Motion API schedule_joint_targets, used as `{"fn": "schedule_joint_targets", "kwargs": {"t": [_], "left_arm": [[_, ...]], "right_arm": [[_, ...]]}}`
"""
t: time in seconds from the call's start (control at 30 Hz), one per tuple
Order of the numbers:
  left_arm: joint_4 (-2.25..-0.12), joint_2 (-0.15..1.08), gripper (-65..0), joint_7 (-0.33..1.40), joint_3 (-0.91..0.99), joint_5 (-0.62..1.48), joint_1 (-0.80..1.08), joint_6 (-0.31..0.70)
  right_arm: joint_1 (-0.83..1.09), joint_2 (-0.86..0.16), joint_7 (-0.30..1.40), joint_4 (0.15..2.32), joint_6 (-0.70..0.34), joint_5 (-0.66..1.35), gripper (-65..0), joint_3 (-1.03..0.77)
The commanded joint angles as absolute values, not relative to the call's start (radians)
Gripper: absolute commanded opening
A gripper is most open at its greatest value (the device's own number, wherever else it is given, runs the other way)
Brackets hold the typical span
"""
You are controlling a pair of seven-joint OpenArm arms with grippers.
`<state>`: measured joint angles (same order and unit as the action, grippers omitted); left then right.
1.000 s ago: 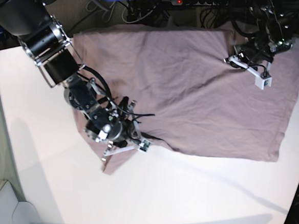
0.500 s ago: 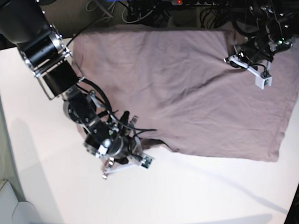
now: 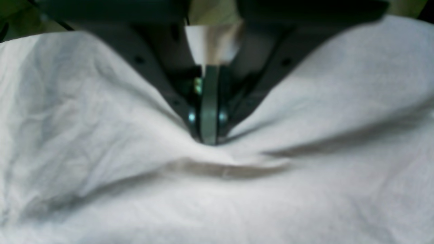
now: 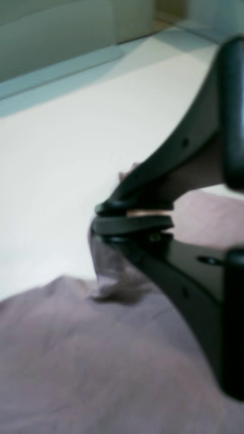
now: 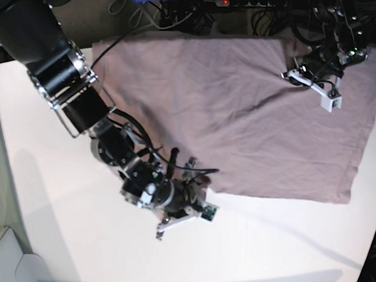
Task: Layout the t-shirt on the table in an organized manner, then fold the t-shirt properly
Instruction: 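Pull the shirt hem corner with the right gripper away from the shirt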
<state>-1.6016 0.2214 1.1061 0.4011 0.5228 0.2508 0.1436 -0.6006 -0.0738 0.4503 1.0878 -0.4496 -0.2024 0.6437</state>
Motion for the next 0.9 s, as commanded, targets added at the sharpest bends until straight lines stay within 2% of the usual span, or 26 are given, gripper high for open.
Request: {"fn": "schedule_joint_targets", "kwargs": {"t": [0.0, 0.17, 0.4, 0.53, 0.73, 0.87], "left_arm": [[-1.592, 0.223, -65.0, 1.147, 0.397, 0.476, 0.265, 0.133], [-1.592, 0.223, -65.0, 1.148, 0.401, 0.476, 0.282, 0.133], [-1.592, 0.222, -65.0, 1.148, 0.398, 0.476, 0.283, 0.133], [-1.592, 0.222, -65.0, 1.148, 0.397, 0.476, 0.283, 0.133], [-1.592, 0.223, -65.0, 1.148, 0.395, 0.476, 0.278, 0.133], [-1.592, 0.223, -65.0, 1.148, 0.395, 0.476, 0.277, 0.133]], "right_arm": [[-0.645, -0.059, 0.412, 1.079, -0.447, -0.199, -65.0, 0.656], [-0.682, -0.031, 0.386, 0.989, -0.447, -0.199, -65.0, 0.733], [-0.723, 0.002, 0.386, 0.9, -0.447, -0.209, -63.4, 0.74], [-0.714, 0.007, 0.344, 0.901, -0.447, -0.274, -57.5, 0.739], [-0.657, -0.012, 0.239, 0.987, -0.447, -0.275, -57.2, 0.731], [-0.653, -0.019, 0.254, 1.026, -0.446, -0.275, -57.1, 0.73]]}}
